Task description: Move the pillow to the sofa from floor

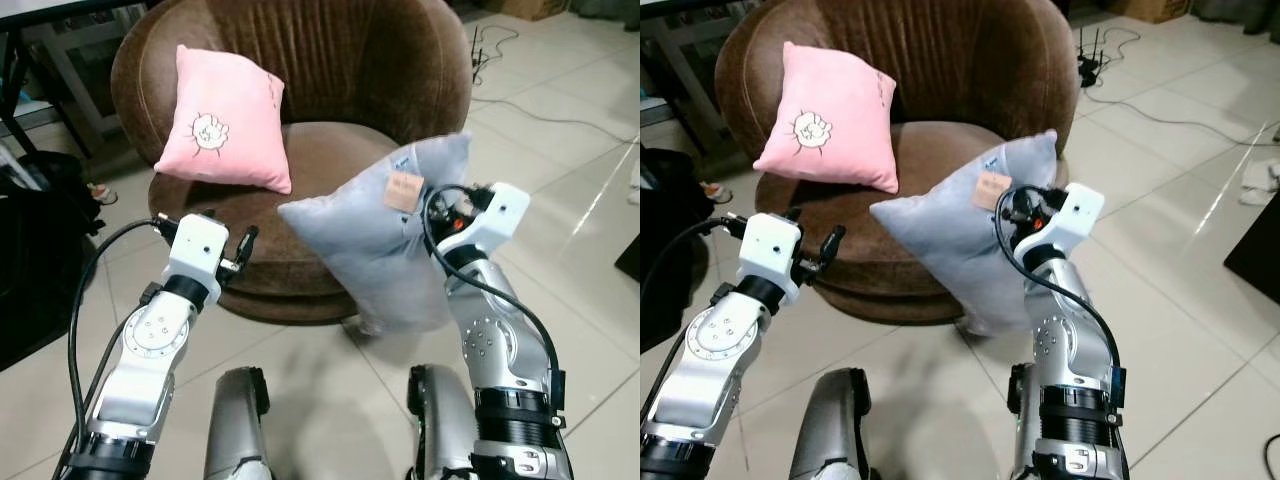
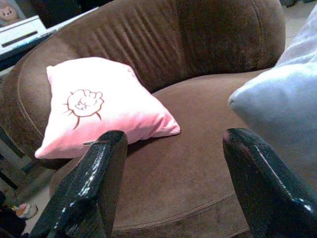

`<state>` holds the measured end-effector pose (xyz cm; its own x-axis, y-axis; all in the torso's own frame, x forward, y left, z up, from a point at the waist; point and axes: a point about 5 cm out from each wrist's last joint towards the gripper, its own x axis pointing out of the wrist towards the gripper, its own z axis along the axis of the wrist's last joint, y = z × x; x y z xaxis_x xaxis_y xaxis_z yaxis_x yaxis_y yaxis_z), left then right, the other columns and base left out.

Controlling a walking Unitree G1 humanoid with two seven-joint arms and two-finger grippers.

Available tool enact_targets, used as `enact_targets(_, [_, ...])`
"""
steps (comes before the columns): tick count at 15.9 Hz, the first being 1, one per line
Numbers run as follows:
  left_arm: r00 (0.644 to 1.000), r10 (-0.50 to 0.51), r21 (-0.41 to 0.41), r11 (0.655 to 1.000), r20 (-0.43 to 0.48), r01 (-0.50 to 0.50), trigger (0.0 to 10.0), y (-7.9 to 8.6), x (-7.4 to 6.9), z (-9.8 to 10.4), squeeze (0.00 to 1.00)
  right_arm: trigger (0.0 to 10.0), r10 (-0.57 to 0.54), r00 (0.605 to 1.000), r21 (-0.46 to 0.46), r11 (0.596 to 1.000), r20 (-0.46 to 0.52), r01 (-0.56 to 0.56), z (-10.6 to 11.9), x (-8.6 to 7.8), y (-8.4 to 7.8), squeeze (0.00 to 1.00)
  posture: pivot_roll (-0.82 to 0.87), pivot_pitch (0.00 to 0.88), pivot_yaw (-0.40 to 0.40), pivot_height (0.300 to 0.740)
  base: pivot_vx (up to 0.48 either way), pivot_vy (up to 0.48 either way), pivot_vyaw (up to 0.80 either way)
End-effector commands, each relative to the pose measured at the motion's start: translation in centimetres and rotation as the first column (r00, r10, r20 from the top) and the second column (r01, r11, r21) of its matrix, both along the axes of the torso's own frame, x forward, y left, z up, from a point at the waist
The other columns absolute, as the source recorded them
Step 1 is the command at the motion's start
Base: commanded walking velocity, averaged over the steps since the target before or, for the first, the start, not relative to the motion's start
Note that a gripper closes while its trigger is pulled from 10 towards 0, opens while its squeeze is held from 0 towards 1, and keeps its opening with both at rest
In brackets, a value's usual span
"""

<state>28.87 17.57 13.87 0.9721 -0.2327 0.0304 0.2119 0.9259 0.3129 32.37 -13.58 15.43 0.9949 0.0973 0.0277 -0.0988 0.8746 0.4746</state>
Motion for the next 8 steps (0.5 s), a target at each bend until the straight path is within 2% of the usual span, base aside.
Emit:
enact_targets(1, [1.0, 0.015, -0.021, 1.0, 0.028, -0.014, 10.0, 0.2, 0.1, 0.7, 0.0, 10.0, 0.023, 0.996, -0.015, 1.0, 0.087, -0.022, 2.3, 0.1, 0.5, 0.0, 0.0, 0.0, 0.049, 0.574, 0.0, 0.0, 0.0])
enact_targets(5, [0.999, 0.008, 0.003, 1.0, 0.034, -0.009, 10.0, 0.0, 0.5, 0.8, 0.0, 10.0, 0.008, 0.992, -0.017, 1.0, 0.123, -0.006, 3.7, 0.5, 0.3, 0.0, -0.01, 0.0, 0.06, 0.614, 0.0, 0.0, 0.0])
enact_targets(8, [0.999, 0.02, -0.002, 1.0, 0.03, -0.019, 10.0, 0.5, 0.9, 0.9, 0.0, 10.0, -0.007, 0.986, -0.011, 1.0, 0.169, 0.009, 5.7, 1.2, -0.4, 0.0, -0.01, 0.0, 0.058, 0.649, 0.0, 0.0, 0.0])
